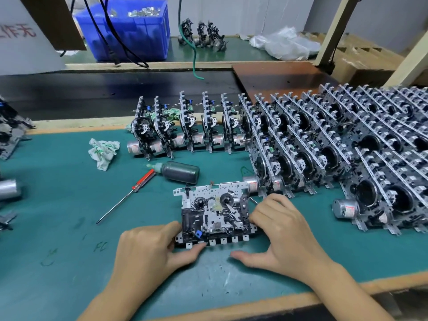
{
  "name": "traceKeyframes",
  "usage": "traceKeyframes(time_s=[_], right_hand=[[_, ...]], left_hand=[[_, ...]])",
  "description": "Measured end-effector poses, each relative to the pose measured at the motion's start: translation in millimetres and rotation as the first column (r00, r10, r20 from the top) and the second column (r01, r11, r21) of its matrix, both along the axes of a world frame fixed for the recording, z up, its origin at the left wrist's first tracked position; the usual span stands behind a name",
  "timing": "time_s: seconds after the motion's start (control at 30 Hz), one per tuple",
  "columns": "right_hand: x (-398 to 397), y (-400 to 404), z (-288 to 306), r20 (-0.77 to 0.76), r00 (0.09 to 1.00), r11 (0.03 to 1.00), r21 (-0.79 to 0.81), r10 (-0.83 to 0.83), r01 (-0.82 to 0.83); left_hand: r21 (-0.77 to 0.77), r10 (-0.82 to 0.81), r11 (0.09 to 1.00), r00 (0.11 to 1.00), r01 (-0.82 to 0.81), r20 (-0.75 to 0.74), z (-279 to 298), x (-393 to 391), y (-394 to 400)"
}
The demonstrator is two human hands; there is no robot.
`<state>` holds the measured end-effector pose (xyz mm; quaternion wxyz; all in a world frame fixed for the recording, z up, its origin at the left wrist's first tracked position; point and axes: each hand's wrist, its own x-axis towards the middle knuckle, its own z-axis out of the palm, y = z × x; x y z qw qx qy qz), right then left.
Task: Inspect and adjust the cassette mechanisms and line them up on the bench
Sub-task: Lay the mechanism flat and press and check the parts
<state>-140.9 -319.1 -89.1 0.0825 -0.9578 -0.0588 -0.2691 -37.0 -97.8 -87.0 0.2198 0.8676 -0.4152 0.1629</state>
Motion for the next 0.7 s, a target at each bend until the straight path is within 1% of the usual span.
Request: traceKeyframes(time_s=[0.07, 0.17, 0.23, 0.3, 0.37, 0.47, 0.57, 0.7], right_hand=[[-1, 1, -2, 0.001, 1.0, 1.0, -0.007, -0.005, 0.005], [-1, 2, -5, 0.033, 0.998, 0.997, -0.052, -0.062, 0.064], [-1, 2, -5, 0.046, 0.997, 0.996, -0.048, -0.069, 0.071], [-1, 3, -5, 0.037, 0.998, 0.999, -0.01, -0.044, 0.045], [-1, 3, -3, 0.028, 0.999, 0.999, 0.025, -0.021, 0.021], [0, 7, -2, 0.062, 0.996, 0.998, 0.029, -0.06, 0.058], [-1, 11, -5, 0.089, 0.988, 0.992, 0.013, -0.127, 0.126], [-1, 14, -6, 0.085, 0.984, 0.988, 0.015, -0.157, 0.157]], left_hand=[[0.008, -0.012, 1.0, 1.0, 0.013, -0.013, 0, 2, 1], [0.035, -0.038, 0.999, 0.999, 0.039, -0.017, 1, -1, 0], [0.022, 0.014, 1.0, 1.0, -0.013, -0.017, 0, -5, -3], [-0.005, 0.093, 0.996, 0.996, -0.093, -0.017, -2, -8, -7], [-0.025, 0.126, 0.992, 0.992, -0.126, -0.012, -2, -9, -10], [-0.025, 0.069, 0.997, 0.997, -0.069, -0.023, -2, -5, -7], [0.02, -0.001, 1.0, 0.998, 0.002, -0.064, 1, -1, -4], [0.02, 0.007, 1.0, 0.992, -0.005, -0.125, 3, 0, -4]])
